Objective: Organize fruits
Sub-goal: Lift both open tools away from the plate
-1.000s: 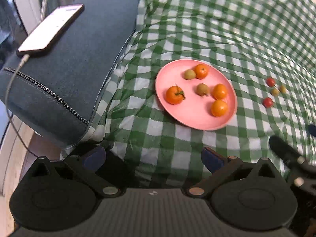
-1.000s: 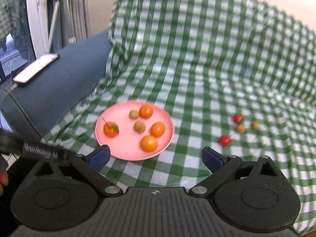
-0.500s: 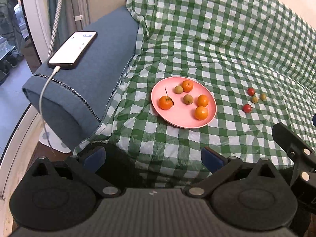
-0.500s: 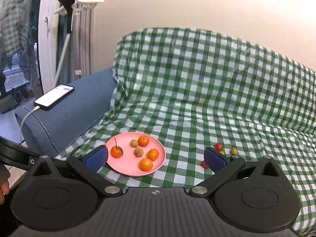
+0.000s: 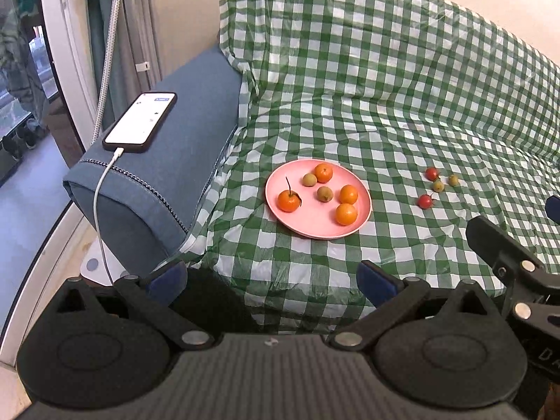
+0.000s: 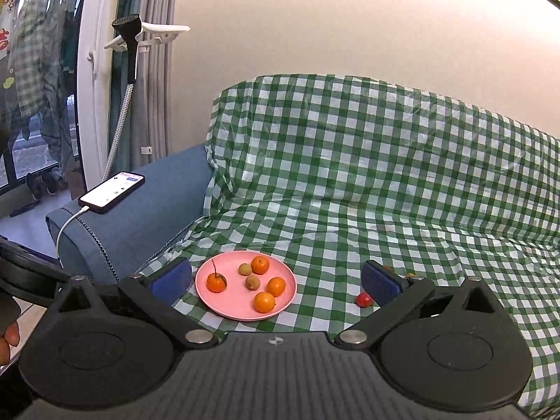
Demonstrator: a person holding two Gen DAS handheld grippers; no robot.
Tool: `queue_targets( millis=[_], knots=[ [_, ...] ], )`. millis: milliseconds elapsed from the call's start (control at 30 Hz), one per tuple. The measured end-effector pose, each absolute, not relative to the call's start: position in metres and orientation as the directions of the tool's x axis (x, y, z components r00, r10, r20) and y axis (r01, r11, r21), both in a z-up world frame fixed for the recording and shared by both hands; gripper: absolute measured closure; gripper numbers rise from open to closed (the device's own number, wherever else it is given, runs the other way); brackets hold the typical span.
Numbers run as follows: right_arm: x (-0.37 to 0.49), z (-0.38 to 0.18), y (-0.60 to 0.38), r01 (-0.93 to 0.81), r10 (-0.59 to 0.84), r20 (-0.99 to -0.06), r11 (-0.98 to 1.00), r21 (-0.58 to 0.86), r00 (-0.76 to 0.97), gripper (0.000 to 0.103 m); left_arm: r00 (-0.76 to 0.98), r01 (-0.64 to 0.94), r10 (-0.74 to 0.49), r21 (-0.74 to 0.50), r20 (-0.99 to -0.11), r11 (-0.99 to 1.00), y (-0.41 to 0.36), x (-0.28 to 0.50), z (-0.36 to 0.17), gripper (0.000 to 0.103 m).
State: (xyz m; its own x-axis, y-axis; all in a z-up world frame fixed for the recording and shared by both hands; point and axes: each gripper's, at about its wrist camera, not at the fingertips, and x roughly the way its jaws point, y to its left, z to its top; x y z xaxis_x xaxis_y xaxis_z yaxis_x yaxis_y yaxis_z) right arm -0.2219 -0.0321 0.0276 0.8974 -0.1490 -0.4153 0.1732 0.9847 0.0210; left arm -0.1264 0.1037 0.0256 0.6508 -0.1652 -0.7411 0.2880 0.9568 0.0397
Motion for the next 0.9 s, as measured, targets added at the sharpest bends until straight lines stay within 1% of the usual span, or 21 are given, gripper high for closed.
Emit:
queue_targets(
  millis=[300,600,900],
  knots=[
    [-0.226,0.028,-0.031,0.177,-0.152,-0.413,0.984,0.021,0.898,0.001,0.662,0.296,-0.168,0.049,-0.73,0.954,0.104,-0.13,0.029,0.0],
    [-0.222,0.027,-0.031,0.176,-0.15,-0.43,0.984,0.022,0.891,0.001,0.646,0.303,-0.166,0.05,-0.746,0.952,0.103,-0.125,0.025,0.0],
    [-0.218,0.019,-0.038,0.192,-0.154,-0.449,0.981,0.039,0.88,0.001,0.621,0.329,-0.149,0.083,-0.769,0.941,0.09,-0.12,0.015,0.0]
  ],
)
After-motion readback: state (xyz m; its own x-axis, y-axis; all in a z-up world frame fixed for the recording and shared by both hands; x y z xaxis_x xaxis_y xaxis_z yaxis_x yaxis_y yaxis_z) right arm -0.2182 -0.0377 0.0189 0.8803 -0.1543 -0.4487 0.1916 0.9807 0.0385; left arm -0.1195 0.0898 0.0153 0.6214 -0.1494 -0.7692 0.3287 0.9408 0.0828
